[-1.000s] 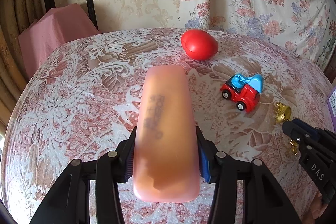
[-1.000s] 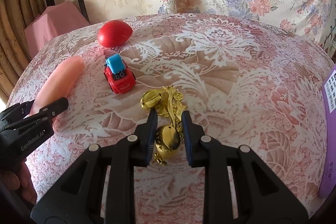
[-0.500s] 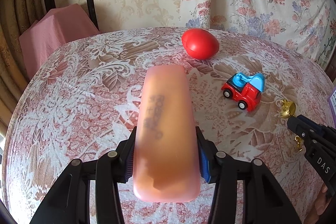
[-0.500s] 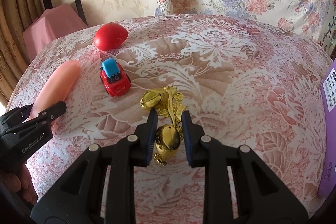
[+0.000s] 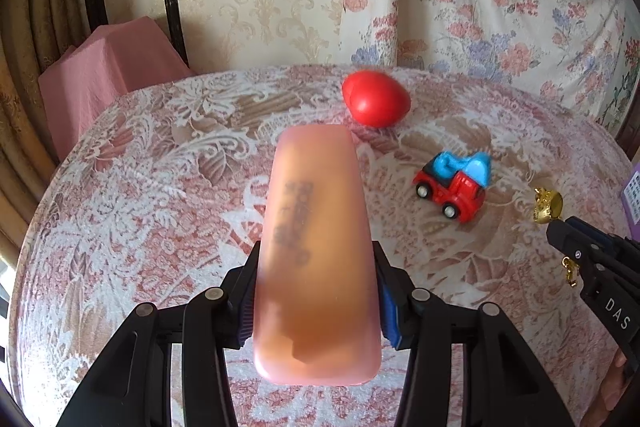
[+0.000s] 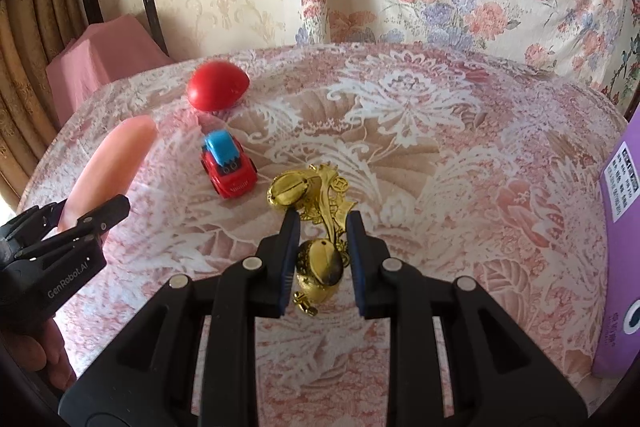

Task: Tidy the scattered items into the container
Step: 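Carry the pink bar and gold ornament over the purple box with both grippers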

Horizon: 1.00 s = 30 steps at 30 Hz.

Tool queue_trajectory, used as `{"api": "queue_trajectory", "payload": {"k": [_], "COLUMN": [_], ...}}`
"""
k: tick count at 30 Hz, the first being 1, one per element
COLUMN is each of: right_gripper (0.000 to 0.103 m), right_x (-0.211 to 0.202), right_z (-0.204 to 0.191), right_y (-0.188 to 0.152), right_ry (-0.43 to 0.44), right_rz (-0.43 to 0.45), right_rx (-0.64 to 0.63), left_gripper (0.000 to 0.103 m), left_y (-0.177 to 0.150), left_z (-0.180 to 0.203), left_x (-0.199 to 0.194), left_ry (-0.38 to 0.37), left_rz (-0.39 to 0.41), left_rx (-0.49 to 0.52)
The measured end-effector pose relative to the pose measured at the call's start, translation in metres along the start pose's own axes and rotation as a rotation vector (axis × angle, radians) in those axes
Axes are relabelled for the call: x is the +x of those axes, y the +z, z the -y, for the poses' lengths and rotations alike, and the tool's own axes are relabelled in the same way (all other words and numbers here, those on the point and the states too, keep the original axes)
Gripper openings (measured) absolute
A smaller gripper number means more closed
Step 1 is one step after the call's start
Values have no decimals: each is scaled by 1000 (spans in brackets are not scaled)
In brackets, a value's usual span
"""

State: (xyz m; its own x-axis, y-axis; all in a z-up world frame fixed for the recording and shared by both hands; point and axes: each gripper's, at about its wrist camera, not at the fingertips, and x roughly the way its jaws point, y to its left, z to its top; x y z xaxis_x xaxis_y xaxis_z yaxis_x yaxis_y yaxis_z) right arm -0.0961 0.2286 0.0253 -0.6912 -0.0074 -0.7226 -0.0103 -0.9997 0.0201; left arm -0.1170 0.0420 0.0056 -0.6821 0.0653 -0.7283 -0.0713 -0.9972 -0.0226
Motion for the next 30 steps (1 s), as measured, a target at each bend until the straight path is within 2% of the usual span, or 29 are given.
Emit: {"api": "queue_trajectory", "payload": {"k": [7, 13, 17, 24, 30], "right_gripper": [26, 26, 26, 26, 26], "right_x": [-46, -95, -125, -174, -204], "right_z": [8, 37, 73, 165, 250], "right_y": [10, 15, 11, -12, -45], "right_ry": [6, -6, -35, -163, -288], "right_rz": [61, 125, 156, 192, 180], "right_rx": [12, 46, 86, 198, 320], "left_gripper": [48, 48, 48, 48, 48], "left_y": [9, 20, 28, 32, 29], "left_z": [15, 54, 100, 202, 285], "left_x": [-31, -72, -99, -136, -152], "left_ry": [-27, -86, -169, -336, -475], "left_rz": [51, 106, 136, 169, 159], "left_rx": [24, 84, 141, 260, 342]}}
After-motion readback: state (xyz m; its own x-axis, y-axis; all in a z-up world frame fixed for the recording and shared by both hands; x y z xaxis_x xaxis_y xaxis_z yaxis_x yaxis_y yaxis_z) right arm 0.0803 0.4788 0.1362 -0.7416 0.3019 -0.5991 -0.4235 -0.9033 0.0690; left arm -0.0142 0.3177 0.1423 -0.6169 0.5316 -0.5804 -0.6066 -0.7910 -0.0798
